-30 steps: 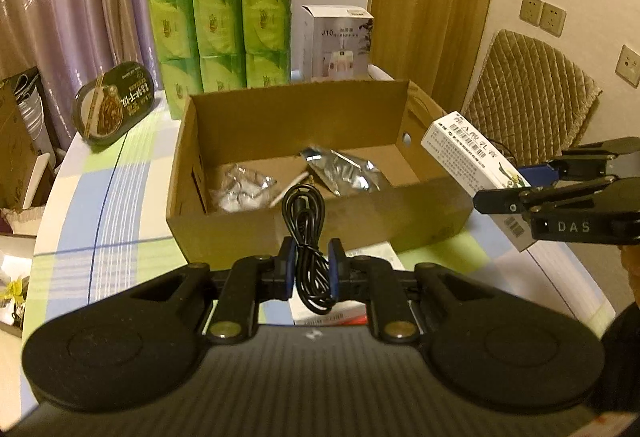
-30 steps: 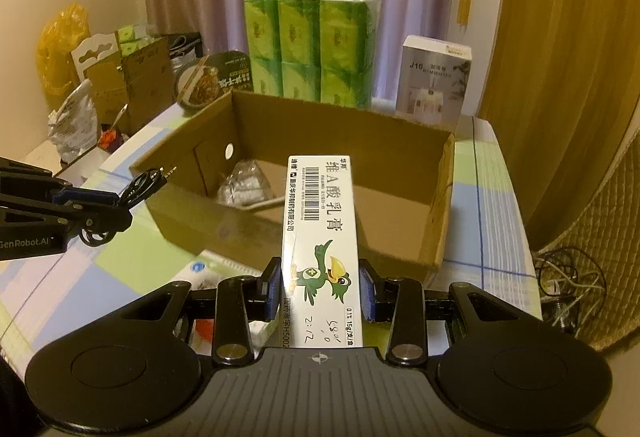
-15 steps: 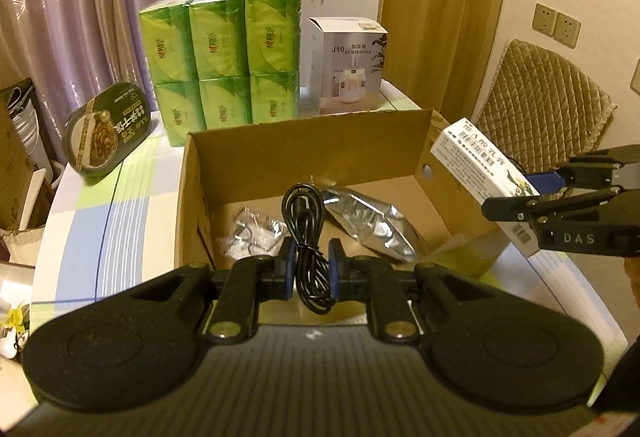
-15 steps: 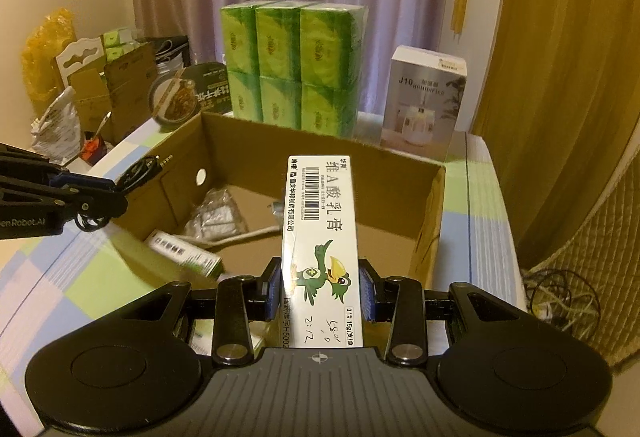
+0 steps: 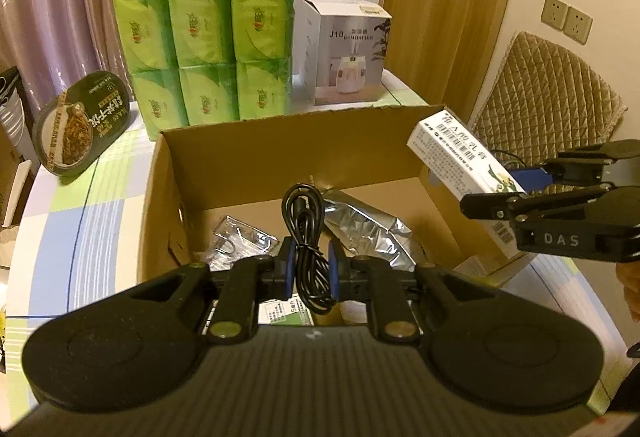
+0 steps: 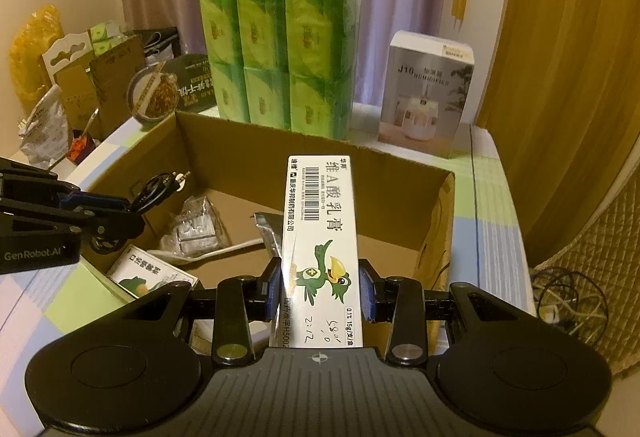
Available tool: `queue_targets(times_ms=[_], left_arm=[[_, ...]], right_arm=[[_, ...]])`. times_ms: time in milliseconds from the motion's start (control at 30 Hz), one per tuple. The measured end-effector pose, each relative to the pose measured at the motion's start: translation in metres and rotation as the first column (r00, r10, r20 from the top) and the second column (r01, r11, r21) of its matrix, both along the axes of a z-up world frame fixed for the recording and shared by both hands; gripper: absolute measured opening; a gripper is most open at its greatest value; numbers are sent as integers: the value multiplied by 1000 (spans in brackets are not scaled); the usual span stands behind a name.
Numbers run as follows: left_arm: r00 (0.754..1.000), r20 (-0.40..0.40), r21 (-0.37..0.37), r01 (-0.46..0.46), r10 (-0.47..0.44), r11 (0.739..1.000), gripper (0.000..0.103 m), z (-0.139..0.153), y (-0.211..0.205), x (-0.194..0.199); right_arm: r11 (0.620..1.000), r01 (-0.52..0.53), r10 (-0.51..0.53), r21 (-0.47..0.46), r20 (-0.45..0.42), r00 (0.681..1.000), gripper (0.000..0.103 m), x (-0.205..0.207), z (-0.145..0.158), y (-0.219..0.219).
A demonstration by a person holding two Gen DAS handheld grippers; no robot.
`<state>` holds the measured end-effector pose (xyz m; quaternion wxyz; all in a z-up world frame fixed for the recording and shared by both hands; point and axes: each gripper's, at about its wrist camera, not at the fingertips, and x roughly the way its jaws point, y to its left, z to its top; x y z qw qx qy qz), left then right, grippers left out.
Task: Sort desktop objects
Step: 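Lift and carry the black cable and ointment box over the cardboard box, then open the left tool dropping the cable while the right tool releases the ointment box into the box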
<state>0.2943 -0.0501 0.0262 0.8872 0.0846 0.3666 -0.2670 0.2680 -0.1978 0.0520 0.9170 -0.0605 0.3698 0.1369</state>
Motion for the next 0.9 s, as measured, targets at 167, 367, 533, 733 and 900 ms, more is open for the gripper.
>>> queue_targets(times_ms=[167,367,533,733,900], left_arm=[[1000,-12,7,2,-2,1000,13,-7,-5,8],[1000,-19,13,3,-3,1000,13,-14,-10,16],[1000,-4,21,-6,6,1000,15,-18,-14,18],[1000,3,26,-10,10,1000,21,-19,-15,19],[1000,5,32,-13,13,999,21,-19,-12,18]], right_arm=[[1000,2,-2,-1,-12,1000,35,7,-7,0],[1000,6,-6,-3,-21,1000,35,13,-13,-2],[1000,6,-7,-2,-26,1000,35,16,-16,-3],[1000,8,-8,-3,-29,1000,35,17,-19,-4],[1000,12,-12,-3,-32,999,35,17,-20,-5]])
